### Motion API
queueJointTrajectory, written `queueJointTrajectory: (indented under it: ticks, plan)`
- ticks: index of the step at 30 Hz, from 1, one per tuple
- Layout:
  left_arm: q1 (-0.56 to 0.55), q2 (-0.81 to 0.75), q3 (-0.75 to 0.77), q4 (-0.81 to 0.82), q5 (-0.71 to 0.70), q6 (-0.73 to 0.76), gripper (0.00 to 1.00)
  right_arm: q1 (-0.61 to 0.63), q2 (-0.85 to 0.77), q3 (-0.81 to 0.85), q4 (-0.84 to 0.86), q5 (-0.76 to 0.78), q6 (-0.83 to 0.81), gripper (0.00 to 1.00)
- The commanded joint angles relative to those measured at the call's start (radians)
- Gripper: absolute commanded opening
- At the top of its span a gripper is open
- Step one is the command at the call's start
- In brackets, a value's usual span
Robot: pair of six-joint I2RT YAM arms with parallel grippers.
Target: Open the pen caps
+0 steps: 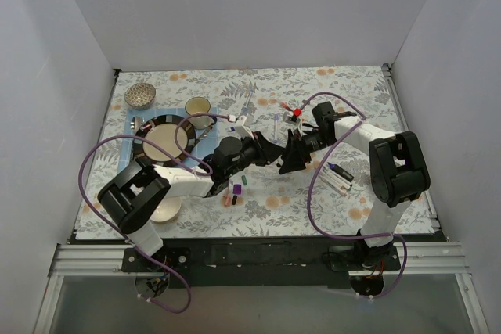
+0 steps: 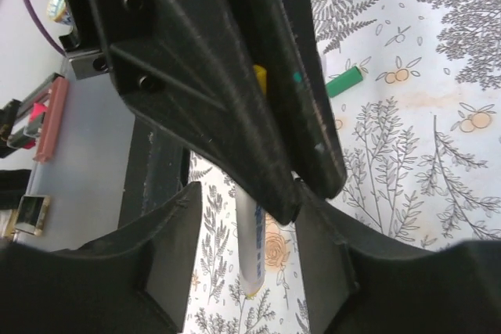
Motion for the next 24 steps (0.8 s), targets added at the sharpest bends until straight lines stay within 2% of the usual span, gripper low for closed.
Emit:
queueJointTrajectory:
  ticks: [1,3,4,5,9,11,18,24]
  plan:
    - [-0.014,-0.005,0.045,0.031,0.016,0.012,0.0,-0.012,-0.001,-0.019,0.042,-0.102,0.039,0.51]
    - [-0.014,-0.001,0.046,0.032,0.003,0.01,0.0,-0.013,0.005,-0.016,0.039,-0.128,0.039,0.34]
    - [-0.014,-0.004,0.048,0.034,-0.005,0.01,0.0,-0.013,0.007,-0.016,0.035,-0.131,0.037,0.22]
    - [-0.014,-0.008,0.048,0.034,-0.017,0.012,0.0,-0.013,0.01,-0.016,0.032,-0.133,0.034,0.02]
    - [-0.002,-0.06,0.056,0.017,-0.184,0.033,0.0,-0.012,0.017,-0.018,0.001,-0.152,0.007,0.01]
    - [0.045,-0.092,0.086,0.006,-0.237,0.044,0.0,-0.01,0.016,-0.022,-0.008,-0.157,-0.003,0.01]
    - [0.241,-0.147,0.256,-0.101,-0.176,0.09,0.0,0.013,0.016,-0.022,-0.01,-0.136,-0.003,0.01]
    - [0.329,-0.202,0.316,-0.208,-0.11,0.15,0.0,0.022,0.022,-0.005,-0.031,-0.053,-0.016,0.01]
